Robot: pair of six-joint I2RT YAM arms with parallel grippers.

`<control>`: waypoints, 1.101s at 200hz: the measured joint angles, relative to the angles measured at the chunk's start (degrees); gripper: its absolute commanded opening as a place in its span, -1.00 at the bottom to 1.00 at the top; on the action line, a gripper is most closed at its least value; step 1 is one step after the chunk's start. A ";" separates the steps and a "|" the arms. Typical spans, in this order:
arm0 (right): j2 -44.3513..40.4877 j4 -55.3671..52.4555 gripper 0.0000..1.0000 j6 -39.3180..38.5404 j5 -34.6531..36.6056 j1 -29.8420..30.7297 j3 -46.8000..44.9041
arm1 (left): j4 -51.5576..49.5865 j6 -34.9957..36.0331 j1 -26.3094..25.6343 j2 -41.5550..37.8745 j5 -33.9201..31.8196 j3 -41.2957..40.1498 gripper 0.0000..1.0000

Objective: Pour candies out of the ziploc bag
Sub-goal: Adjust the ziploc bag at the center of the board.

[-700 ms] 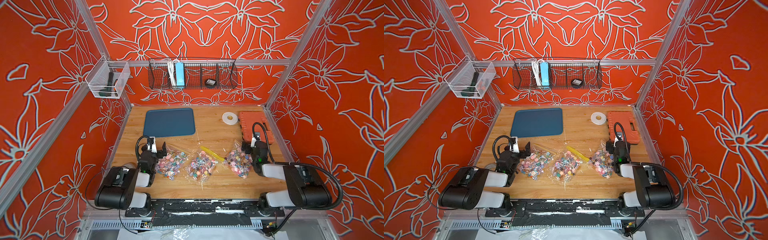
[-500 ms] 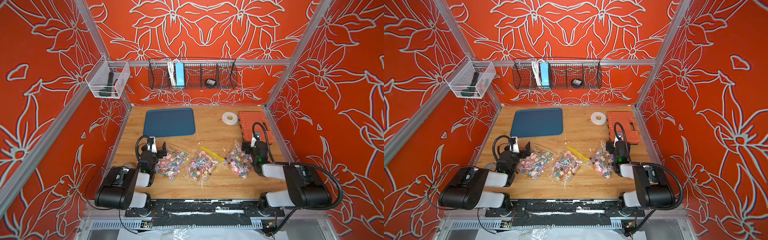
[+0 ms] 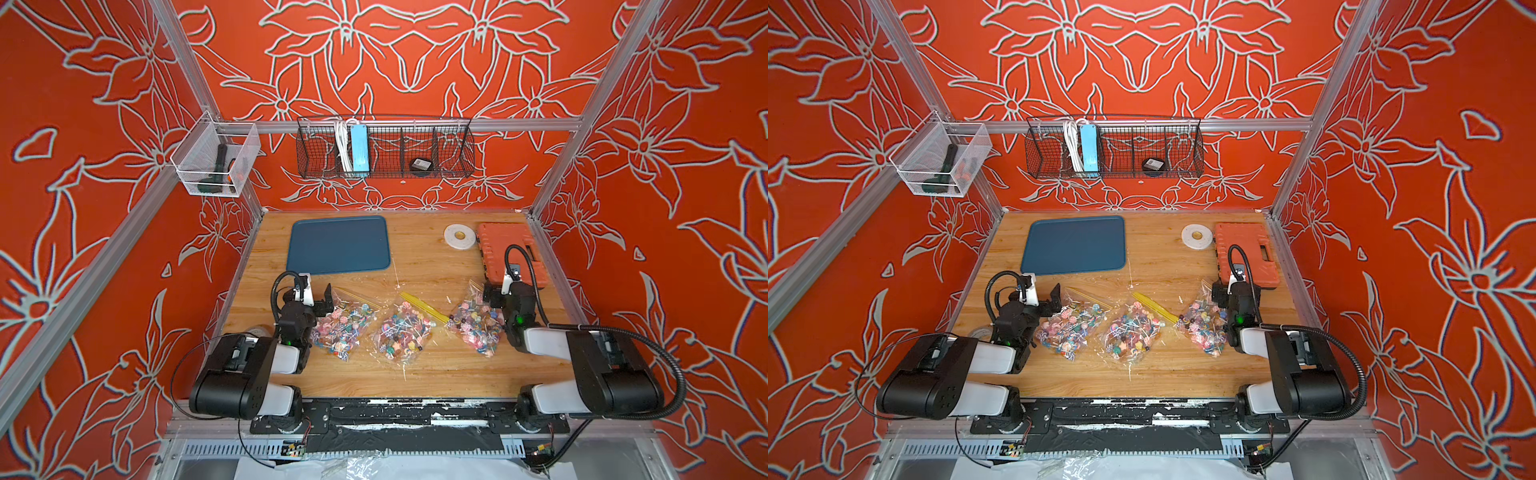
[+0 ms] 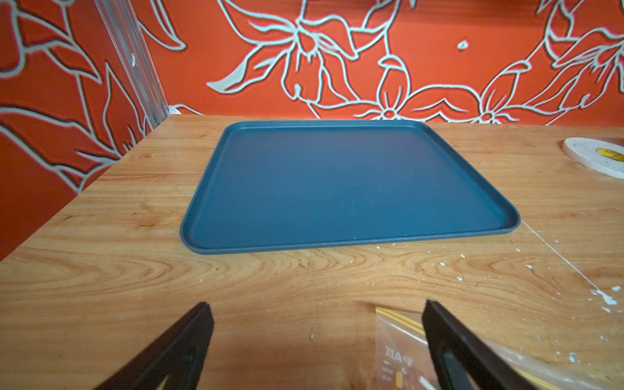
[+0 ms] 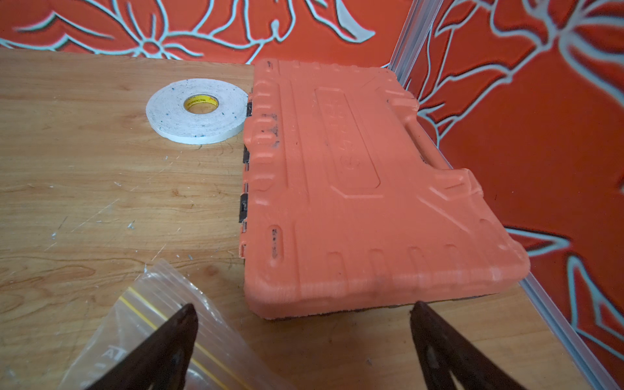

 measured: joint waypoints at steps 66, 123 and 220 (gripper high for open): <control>-0.02 0.04 0.95 0.00 0.00 0.00 0.00 | 0.00 0.00 0.00 0.00 0.00 0.00 0.97; -12.46 -11.08 0.85 1.92 3.52 0.24 2.19 | -7.93 0.26 -2.71 -5.57 -3.15 3.08 0.97; -31.65 -52.87 0.79 14.27 5.40 0.26 23.76 | -49.53 -17.97 -8.63 -18.88 -14.21 31.45 0.90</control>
